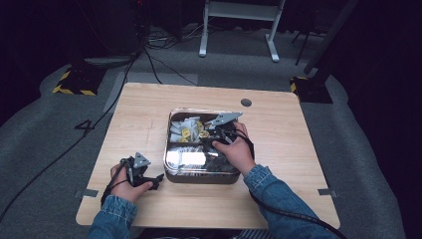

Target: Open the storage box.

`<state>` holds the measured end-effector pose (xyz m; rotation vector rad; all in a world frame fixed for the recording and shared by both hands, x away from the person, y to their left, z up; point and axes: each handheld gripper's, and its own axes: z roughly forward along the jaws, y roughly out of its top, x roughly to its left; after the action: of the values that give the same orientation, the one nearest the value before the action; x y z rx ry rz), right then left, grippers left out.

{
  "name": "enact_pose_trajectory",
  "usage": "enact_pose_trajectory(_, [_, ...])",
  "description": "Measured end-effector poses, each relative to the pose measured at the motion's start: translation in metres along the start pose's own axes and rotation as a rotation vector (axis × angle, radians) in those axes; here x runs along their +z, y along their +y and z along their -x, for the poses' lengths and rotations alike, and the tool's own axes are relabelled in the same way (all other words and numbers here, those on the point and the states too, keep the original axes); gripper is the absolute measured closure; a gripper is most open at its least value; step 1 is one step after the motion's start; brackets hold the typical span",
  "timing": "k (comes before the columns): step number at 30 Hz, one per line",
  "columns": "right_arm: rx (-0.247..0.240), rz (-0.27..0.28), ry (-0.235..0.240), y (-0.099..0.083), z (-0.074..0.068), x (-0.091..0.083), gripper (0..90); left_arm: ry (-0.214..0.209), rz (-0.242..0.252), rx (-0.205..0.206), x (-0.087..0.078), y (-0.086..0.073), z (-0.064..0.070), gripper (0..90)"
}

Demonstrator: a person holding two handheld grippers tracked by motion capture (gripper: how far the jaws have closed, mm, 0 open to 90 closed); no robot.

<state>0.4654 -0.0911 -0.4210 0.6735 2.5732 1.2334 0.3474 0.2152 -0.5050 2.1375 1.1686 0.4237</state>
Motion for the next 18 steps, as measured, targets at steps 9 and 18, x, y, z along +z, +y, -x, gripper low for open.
enact_pose_trajectory(9, [-0.018, 0.055, -0.005, 0.017, 0.002, -0.03, 58.3, -0.001, 0.0, 0.0, 0.0, 0.0, 0.0, 10.8])
enact_pose_trajectory(18, [-0.024, 0.08, -0.02, 0.02, 0.007, -0.053, 58.3, -0.002, 0.003, 0.001, 0.0, 0.0, -0.001, 11.1])
